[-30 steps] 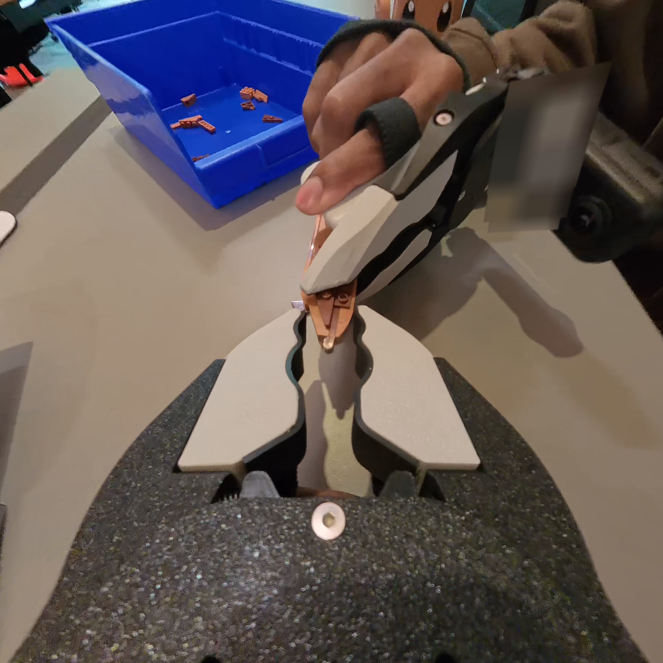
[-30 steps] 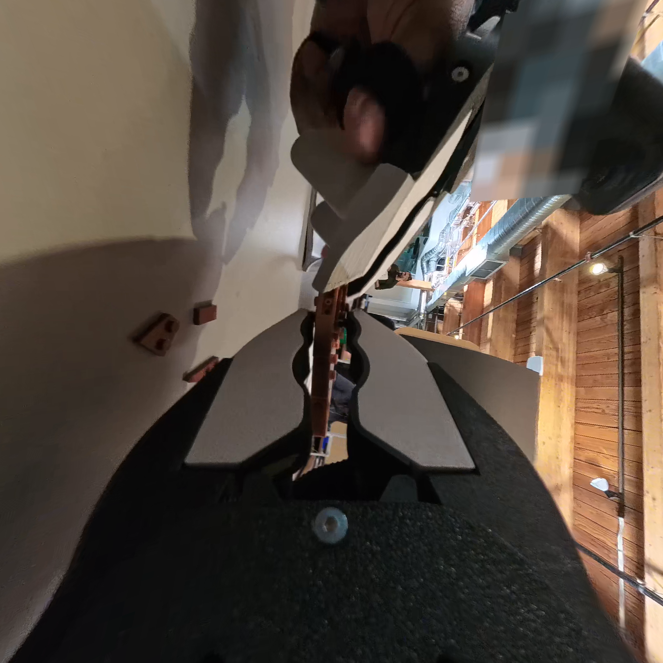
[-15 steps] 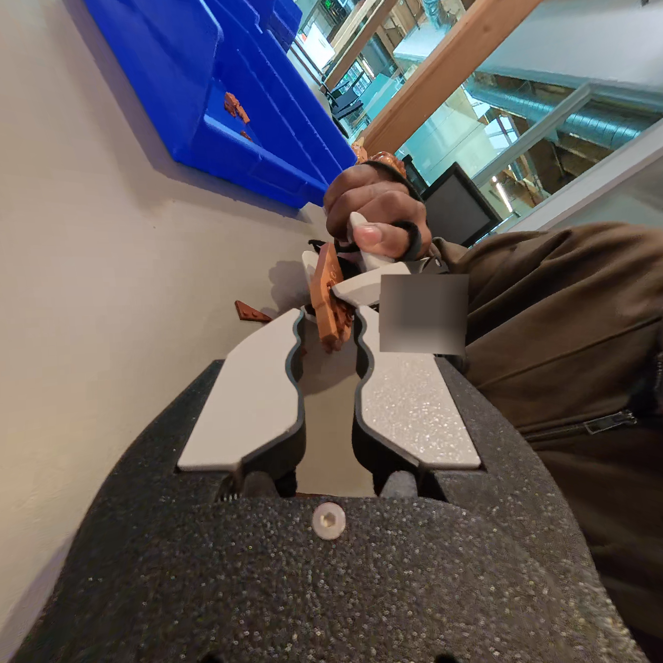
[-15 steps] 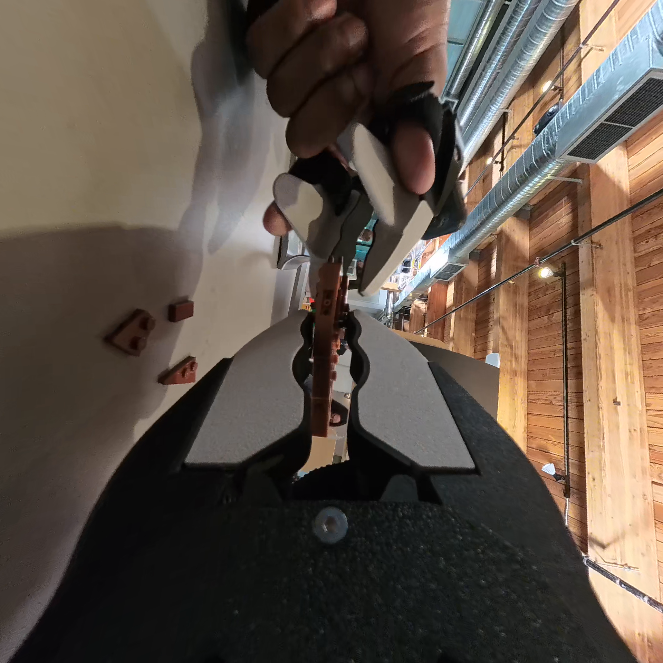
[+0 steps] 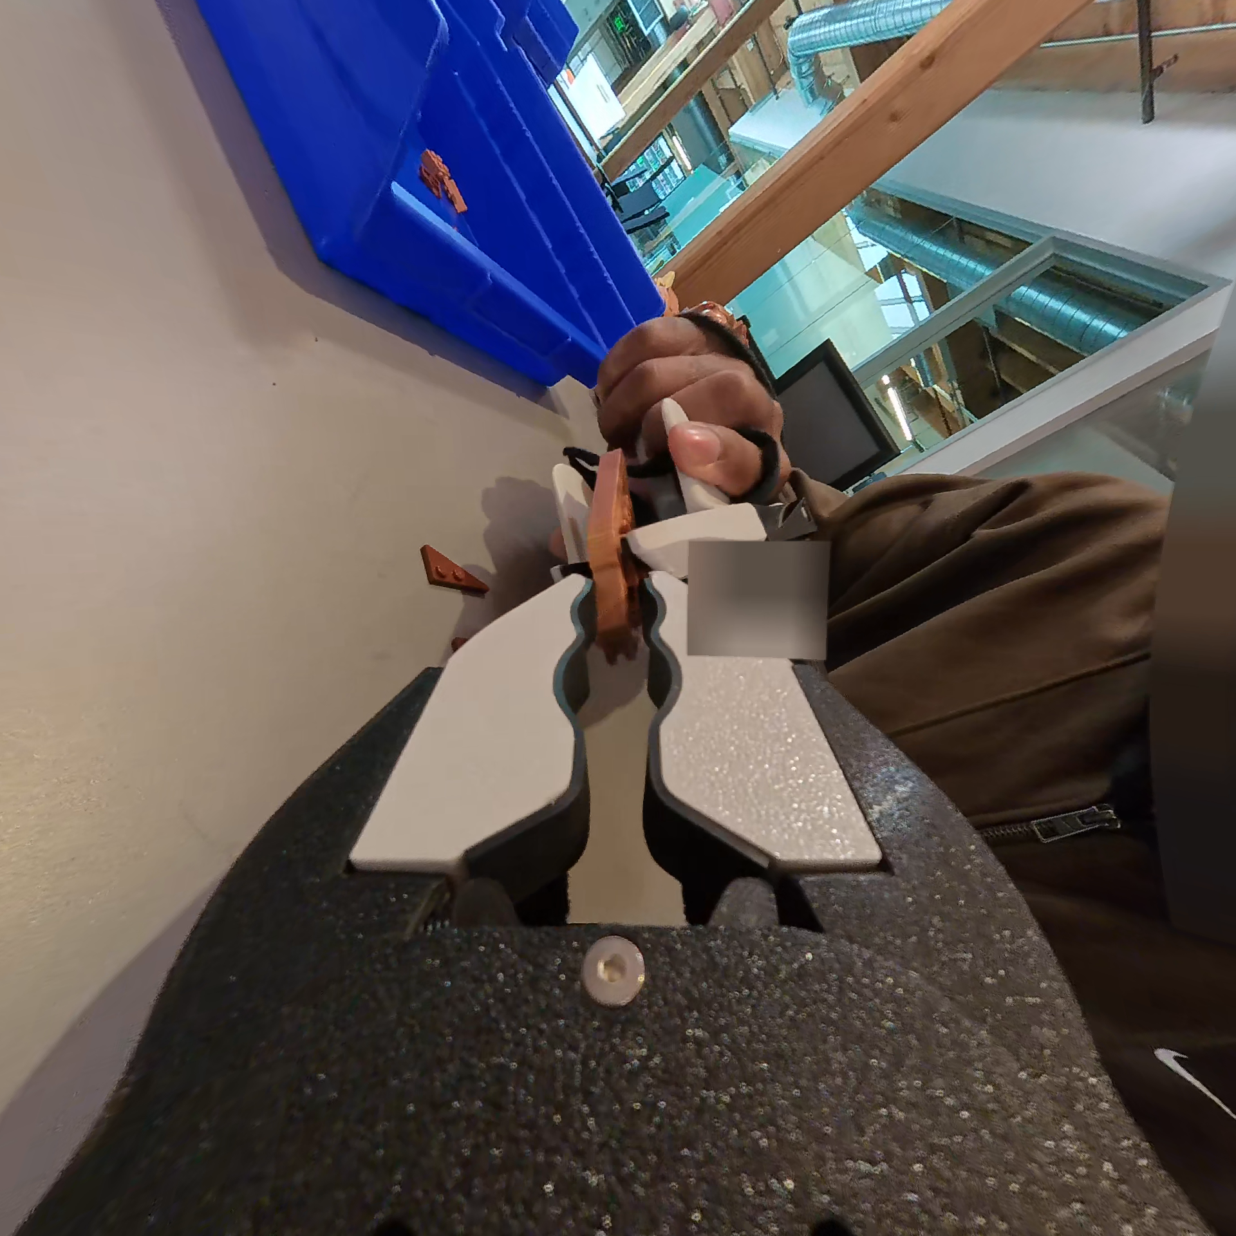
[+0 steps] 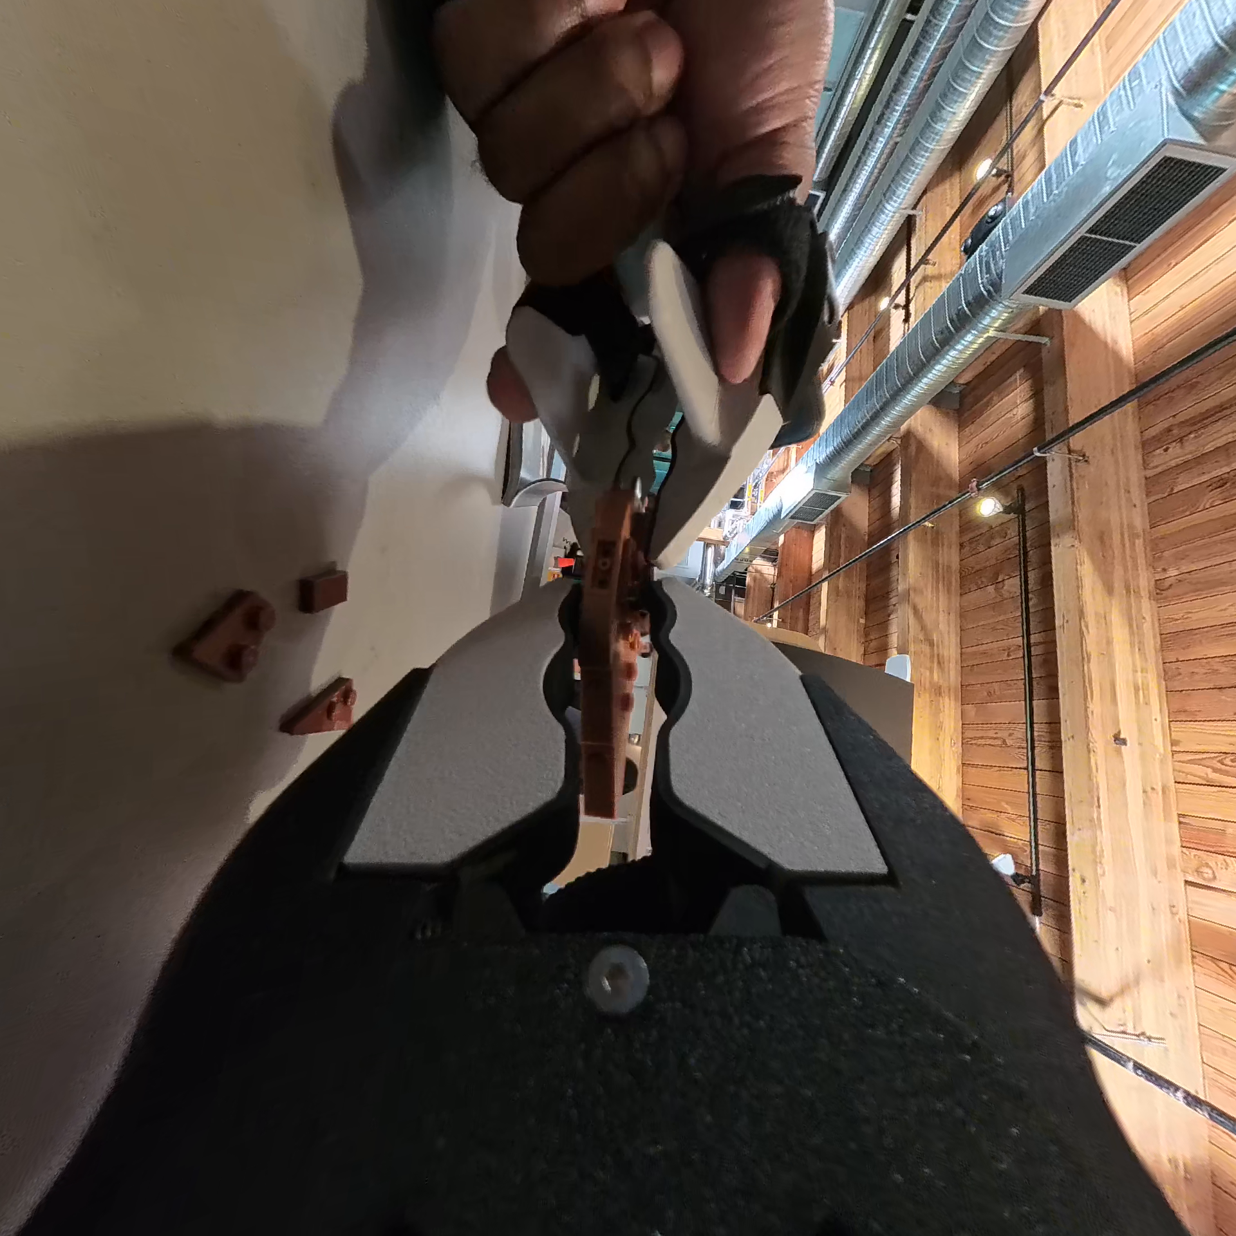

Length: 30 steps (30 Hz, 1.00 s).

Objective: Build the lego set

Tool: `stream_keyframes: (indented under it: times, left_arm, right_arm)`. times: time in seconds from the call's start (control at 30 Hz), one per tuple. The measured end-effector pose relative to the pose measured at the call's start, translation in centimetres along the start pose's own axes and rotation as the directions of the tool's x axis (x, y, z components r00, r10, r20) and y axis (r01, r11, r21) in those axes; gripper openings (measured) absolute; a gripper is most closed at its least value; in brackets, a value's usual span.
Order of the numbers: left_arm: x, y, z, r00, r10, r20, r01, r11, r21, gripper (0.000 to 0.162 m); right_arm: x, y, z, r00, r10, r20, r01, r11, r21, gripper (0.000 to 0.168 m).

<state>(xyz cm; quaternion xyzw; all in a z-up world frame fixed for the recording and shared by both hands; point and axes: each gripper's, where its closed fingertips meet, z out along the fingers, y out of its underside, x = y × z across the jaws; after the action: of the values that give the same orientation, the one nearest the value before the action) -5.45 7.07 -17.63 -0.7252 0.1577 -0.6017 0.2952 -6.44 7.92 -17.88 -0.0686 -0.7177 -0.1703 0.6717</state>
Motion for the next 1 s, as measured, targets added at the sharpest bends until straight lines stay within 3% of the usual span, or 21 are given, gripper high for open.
stream_keyframes:
  times: [0.3,0.5,0.57,0.73,0.87,1.0]
  left_arm:
    - [-0.4,0.2,0.3,0.998,0.044,0.055,-0.044,0.999,-0.012,0.012]
    - [-0.8,-0.3,-0.2,0.987,0.125,0.099,-0.126,0.992,-0.002,0.012]
    - [-1.1,-0.4,-0.4,0.972,0.198,0.131,-0.197,0.980,-0.017,0.012]
    - [-1.3,0.1,-0.3,0.890,0.414,0.190,-0.399,0.910,-0.112,0.012]
    - [-1.0,0.6,0.1,0.811,0.553,0.191,-0.527,0.832,-0.172,0.012]
    - [-0.9,1.0,0.4,0.756,0.630,0.180,-0.597,0.775,-0.207,0.012]
  right_arm:
    - [-0.1,0.8,0.4,0.994,0.103,0.033,-0.102,0.994,-0.030,0.033]
    - [-0.6,1.8,-0.4,0.928,0.337,0.158,-0.331,0.942,-0.061,0.056]
    - [-1.2,2.0,-1.0,0.838,0.485,0.250,-0.478,0.873,-0.094,0.066]
    - [-1.7,2.3,-1.5,0.450,0.798,0.401,-0.802,0.558,-0.212,0.083]
    - [-1.8,1.3,-1.7,0.183,0.866,0.465,-0.897,0.340,-0.281,0.077]
    - [-1.9,0.6,-1.7,0.039,0.870,0.492,-0.914,0.229,-0.333,0.067]
